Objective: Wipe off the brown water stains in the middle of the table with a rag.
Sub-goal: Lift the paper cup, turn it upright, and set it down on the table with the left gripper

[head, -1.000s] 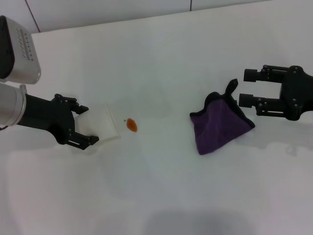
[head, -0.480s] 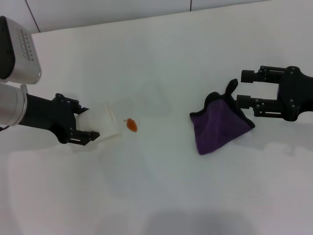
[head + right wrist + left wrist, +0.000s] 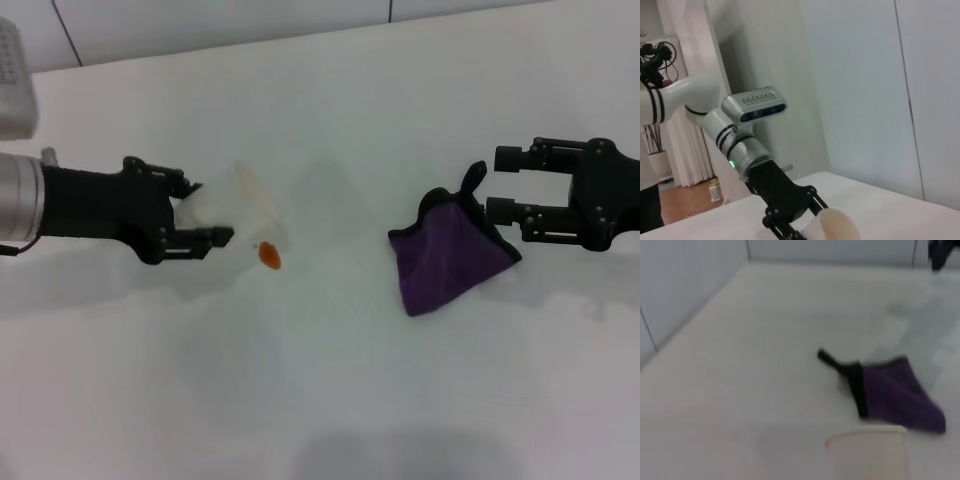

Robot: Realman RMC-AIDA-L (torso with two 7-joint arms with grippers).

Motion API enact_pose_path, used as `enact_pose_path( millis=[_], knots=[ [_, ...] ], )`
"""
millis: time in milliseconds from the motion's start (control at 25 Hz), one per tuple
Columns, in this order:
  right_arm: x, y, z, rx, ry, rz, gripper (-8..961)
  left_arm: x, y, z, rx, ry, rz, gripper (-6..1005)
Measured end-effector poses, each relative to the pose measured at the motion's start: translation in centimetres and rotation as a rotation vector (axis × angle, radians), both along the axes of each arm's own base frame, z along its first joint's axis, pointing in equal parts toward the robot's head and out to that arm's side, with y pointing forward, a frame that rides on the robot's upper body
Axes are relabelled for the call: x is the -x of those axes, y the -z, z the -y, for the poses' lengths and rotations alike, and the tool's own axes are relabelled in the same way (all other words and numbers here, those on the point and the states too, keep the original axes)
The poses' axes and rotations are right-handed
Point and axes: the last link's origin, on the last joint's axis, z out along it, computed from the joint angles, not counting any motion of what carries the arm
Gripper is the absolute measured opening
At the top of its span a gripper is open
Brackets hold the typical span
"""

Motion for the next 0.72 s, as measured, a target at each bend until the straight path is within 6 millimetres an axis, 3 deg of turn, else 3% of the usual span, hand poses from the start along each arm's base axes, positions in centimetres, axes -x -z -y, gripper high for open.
enact_pose_path(
  millis=[280,720],
  knots=[
    [0.0,-0.2,-0.1,-0.007,-0.003,0.001,708,1.3,-0.6,2.0,-0.059,-0.025,0.188,530],
    [0.1,-0.3,-0.1,-0.006,-0.008,0.008,707,5.7,-0.2,6.0,-0.16,-0.081,0.346,503]
  ],
)
